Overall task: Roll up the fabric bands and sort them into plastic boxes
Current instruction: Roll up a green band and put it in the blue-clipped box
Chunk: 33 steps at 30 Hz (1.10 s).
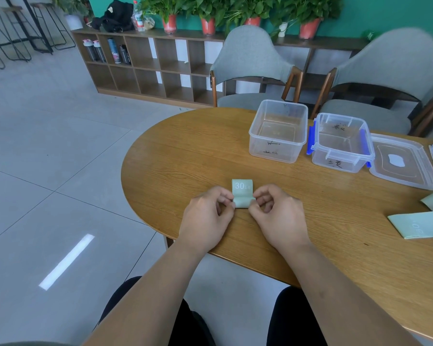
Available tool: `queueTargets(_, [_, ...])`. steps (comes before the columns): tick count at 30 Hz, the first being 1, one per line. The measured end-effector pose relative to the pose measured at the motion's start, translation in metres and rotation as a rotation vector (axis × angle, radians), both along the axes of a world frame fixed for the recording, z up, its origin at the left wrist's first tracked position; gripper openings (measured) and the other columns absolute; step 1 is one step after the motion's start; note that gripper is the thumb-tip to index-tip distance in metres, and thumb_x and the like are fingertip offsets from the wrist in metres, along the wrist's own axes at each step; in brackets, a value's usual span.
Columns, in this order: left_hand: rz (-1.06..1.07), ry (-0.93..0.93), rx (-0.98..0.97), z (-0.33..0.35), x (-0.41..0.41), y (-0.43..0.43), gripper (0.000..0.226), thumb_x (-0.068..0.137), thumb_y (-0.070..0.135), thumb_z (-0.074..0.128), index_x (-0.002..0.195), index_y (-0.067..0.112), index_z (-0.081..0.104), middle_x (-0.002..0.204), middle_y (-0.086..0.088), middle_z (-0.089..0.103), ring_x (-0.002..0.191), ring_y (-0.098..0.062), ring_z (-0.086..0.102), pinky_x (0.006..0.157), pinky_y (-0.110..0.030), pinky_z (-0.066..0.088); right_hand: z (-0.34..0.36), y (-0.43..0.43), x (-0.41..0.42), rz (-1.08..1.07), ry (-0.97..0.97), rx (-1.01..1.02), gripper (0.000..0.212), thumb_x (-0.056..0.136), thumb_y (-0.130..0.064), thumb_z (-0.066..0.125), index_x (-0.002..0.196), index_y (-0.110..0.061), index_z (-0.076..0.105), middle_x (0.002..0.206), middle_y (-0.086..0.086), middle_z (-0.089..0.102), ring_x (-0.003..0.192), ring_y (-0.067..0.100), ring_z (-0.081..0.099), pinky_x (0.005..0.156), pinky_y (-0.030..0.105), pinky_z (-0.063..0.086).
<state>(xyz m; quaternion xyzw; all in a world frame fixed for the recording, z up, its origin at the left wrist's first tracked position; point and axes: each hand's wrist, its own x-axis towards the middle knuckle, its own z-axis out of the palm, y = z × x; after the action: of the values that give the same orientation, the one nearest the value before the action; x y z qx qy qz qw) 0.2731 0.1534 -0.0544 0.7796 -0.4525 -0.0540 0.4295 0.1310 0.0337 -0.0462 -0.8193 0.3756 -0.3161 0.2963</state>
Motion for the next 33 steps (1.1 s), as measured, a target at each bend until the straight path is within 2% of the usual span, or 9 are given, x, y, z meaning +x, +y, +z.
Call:
queueTargets(3, [0.002, -0.041, 0.014, -0.0014, 0.0008, -0.0008, 0.016, 0.092, 0.035, 0.074, 0.108, 0.036, 0.070, 0.093, 0.024, 0.069, 0.087, -0.002, 0.059, 0.077, -0.026, 0.052, -0.0022, -0.0008, 0.0006, 0.005, 0.005, -0.045, 0.005, 0.089, -0.029, 0.074, 0.093, -0.032, 0.071, 0.076, -0.018, 0.067, 0.069, 0.001, 0.062, 0.070, 0.025, 0.055])
queueTargets(6, [0.003, -0.062, 0.025, -0.0023, 0.0017, -0.0013, 0.023, 0.092, 0.031, 0.075, 0.114, 0.036, 0.070, 0.096, 0.025, 0.068, 0.091, -0.002, 0.057, 0.078, -0.020, 0.048, -0.0052, -0.0022, 0.0028, -0.004, 0.012, -0.088, 0.008, 0.091, -0.030, 0.073, 0.098, -0.029, 0.075, 0.080, -0.018, 0.067, 0.069, -0.002, 0.059, 0.073, 0.026, 0.055])
queueTargets(11, [0.007, -0.057, 0.032, -0.0011, 0.0021, -0.0015, 0.025, 0.093, 0.027, 0.074, 0.117, 0.035, 0.072, 0.097, 0.025, 0.069, 0.089, -0.001, 0.058, 0.081, -0.022, 0.051, -0.0060, -0.0017, 0.0024, -0.002, 0.015, -0.097, 0.023, 0.082, -0.026, 0.078, 0.105, -0.027, 0.078, 0.085, -0.016, 0.068, 0.068, 0.000, 0.058, 0.074, 0.024, 0.055])
queueTargets(18, [0.011, -0.022, -0.027, 0.0000, 0.0003, 0.0007, 0.025, 0.093, 0.026, 0.075, 0.117, 0.034, 0.074, 0.094, 0.023, 0.072, 0.080, -0.006, 0.062, 0.079, -0.030, 0.055, -0.0027, -0.0009, -0.0013, 0.021, -0.028, -0.036, 0.021, 0.084, -0.028, 0.080, 0.104, -0.032, 0.073, 0.081, -0.019, 0.069, 0.071, 0.006, 0.061, 0.071, 0.019, 0.052])
queueTargets(23, [0.012, 0.045, -0.044, 0.0008, 0.0002, 0.0020, 0.018, 0.091, 0.025, 0.075, 0.106, 0.035, 0.071, 0.089, 0.023, 0.071, 0.075, -0.008, 0.064, 0.077, -0.036, 0.057, -0.0032, -0.0016, -0.0019, 0.029, -0.034, -0.012, 0.014, 0.085, -0.030, 0.078, 0.094, -0.034, 0.069, 0.080, -0.019, 0.069, 0.067, 0.008, 0.061, 0.068, 0.025, 0.054])
queueTargets(26, [0.011, 0.051, -0.058, 0.0005, 0.0000, 0.0026, 0.015, 0.090, 0.027, 0.076, 0.102, 0.035, 0.073, 0.088, 0.024, 0.072, 0.076, -0.009, 0.065, 0.075, -0.036, 0.057, -0.0041, -0.0024, -0.0004, 0.023, -0.031, -0.008, 0.009, 0.086, -0.032, 0.077, 0.091, -0.033, 0.069, 0.079, -0.019, 0.070, 0.066, 0.008, 0.061, 0.069, 0.028, 0.055])
queueTargets(30, [-0.003, 0.017, -0.035, -0.0007, -0.0006, 0.0006, 0.022, 0.088, 0.029, 0.077, 0.108, 0.037, 0.071, 0.092, 0.024, 0.070, 0.083, -0.008, 0.061, 0.078, -0.032, 0.055, -0.0040, -0.0033, 0.0007, 0.005, -0.033, -0.030, 0.006, 0.090, -0.033, 0.076, 0.094, -0.033, 0.074, 0.078, -0.021, 0.070, 0.067, 0.007, 0.062, 0.070, 0.029, 0.055])
queueTargets(33, [0.000, -0.055, 0.011, -0.0022, -0.0004, -0.0009, 0.030, 0.090, 0.028, 0.075, 0.116, 0.039, 0.067, 0.097, 0.024, 0.068, 0.091, -0.004, 0.058, 0.080, -0.027, 0.052, -0.0050, -0.0011, 0.0022, 0.009, -0.006, -0.070, 0.017, 0.086, -0.030, 0.076, 0.103, -0.032, 0.075, 0.084, -0.019, 0.069, 0.069, 0.005, 0.060, 0.072, 0.029, 0.056])
